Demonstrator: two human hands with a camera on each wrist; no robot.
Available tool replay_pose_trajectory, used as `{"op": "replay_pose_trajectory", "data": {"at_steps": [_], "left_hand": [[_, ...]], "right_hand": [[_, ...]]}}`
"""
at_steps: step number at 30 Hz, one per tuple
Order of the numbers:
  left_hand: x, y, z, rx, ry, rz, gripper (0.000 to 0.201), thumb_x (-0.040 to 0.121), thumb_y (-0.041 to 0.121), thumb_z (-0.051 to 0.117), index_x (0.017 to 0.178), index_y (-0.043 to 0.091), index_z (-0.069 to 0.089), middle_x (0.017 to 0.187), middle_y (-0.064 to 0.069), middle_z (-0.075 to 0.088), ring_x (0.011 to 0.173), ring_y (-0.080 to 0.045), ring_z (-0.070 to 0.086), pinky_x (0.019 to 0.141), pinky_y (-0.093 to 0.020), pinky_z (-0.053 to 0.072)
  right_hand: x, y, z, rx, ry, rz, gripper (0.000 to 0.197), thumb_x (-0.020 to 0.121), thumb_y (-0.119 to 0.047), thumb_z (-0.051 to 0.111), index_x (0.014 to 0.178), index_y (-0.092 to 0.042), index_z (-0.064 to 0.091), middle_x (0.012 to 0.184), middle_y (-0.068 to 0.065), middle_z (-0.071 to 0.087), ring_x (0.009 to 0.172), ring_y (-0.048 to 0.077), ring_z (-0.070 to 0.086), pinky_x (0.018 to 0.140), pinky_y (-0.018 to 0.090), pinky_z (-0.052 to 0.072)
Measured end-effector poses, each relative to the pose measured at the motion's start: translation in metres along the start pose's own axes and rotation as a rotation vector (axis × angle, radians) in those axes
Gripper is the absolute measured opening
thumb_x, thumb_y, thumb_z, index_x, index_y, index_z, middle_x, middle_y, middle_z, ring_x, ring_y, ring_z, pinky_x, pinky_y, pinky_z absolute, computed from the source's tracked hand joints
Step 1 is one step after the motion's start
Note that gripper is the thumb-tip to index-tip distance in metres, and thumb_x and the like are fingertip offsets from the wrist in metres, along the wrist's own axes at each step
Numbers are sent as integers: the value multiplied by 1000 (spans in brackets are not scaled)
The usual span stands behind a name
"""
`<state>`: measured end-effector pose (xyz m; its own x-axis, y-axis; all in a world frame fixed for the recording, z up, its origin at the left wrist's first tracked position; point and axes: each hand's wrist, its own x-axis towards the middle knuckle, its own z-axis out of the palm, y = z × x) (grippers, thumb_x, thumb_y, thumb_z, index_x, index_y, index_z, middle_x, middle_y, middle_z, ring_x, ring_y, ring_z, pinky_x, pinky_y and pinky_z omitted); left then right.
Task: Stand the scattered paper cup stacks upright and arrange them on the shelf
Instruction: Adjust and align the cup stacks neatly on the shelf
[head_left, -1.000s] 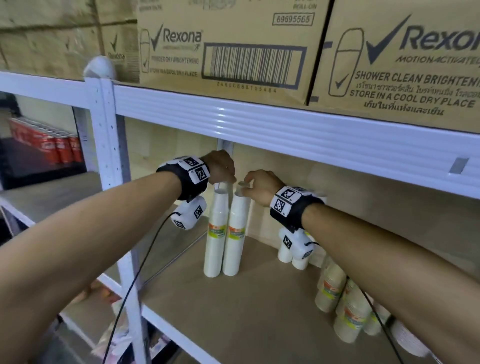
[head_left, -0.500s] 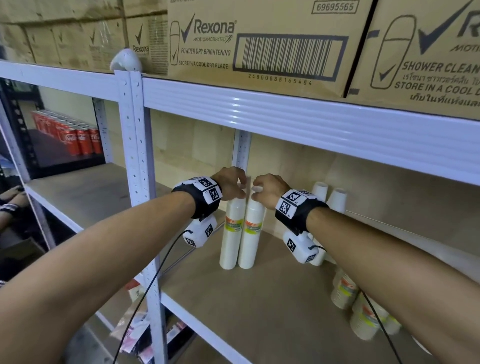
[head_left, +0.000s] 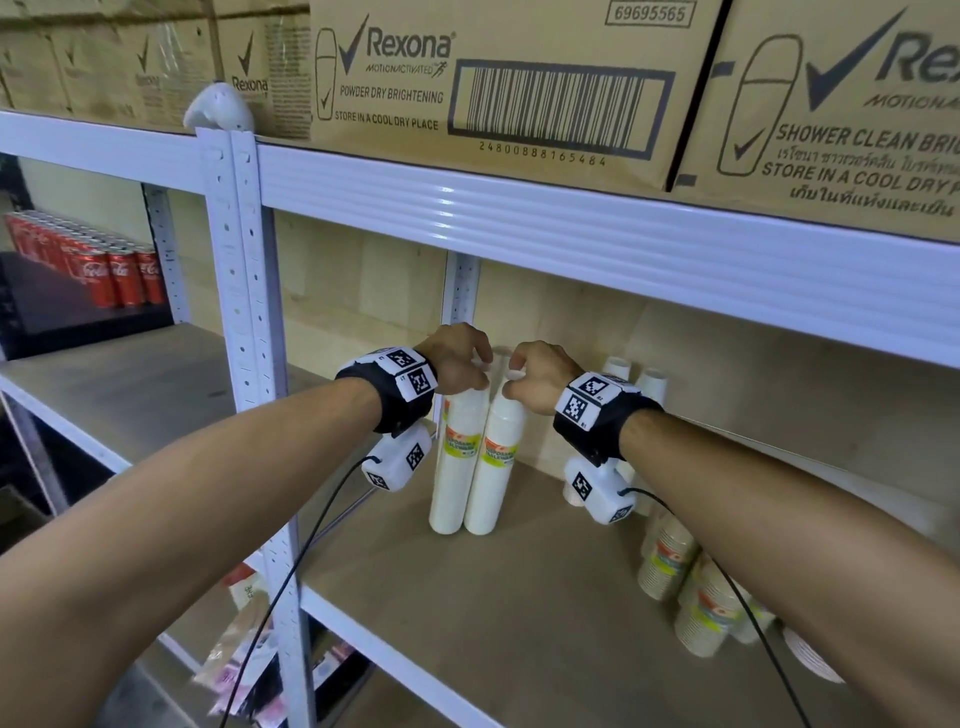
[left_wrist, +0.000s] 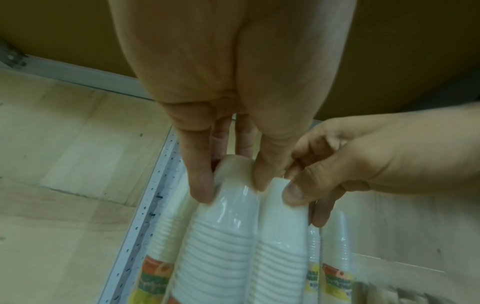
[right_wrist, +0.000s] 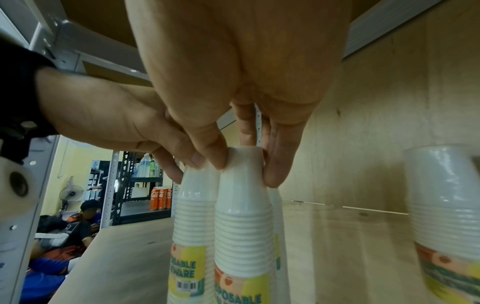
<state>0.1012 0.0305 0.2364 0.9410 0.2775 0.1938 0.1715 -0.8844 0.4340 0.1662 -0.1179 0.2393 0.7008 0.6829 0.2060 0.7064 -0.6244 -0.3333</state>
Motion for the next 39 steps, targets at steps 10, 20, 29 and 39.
{"op": "replay_pose_trajectory", "data": {"at_steps": [10,20,29,39], "left_hand": [[20,48,17,-40,-43,126,33,81,22,73,113,19,66,112,1,56,100,-18,55,72,-25,42],[45,96,45,-54,-73,234,38,85,19,72,121,17,63,128,-5,55,112,-23,56,79,-24,44],[67,115,68,-135,-82,251,37,85,17,72,121,18,63,131,-7,55,115,-25,57,84,-28,49],[85,112,90,-125,-92,275,35,85,17,71,120,18,63,130,-4,55,114,-23,56,77,-24,42]], "right_hand": [[-24,38,-34,-13,53,143,33,76,-20,71,107,-11,65,110,8,65,96,25,63,70,27,48],[-44,83,-54,-50,100,264,41,79,-24,72,116,-9,61,121,10,59,105,27,60,77,28,48],[-46,107,-58,-64,118,300,36,83,-20,68,115,-6,61,121,11,58,108,26,58,74,27,43],[-31,130,-50,-58,119,332,35,83,-20,69,114,-8,61,119,8,58,107,25,59,74,26,43]]}}
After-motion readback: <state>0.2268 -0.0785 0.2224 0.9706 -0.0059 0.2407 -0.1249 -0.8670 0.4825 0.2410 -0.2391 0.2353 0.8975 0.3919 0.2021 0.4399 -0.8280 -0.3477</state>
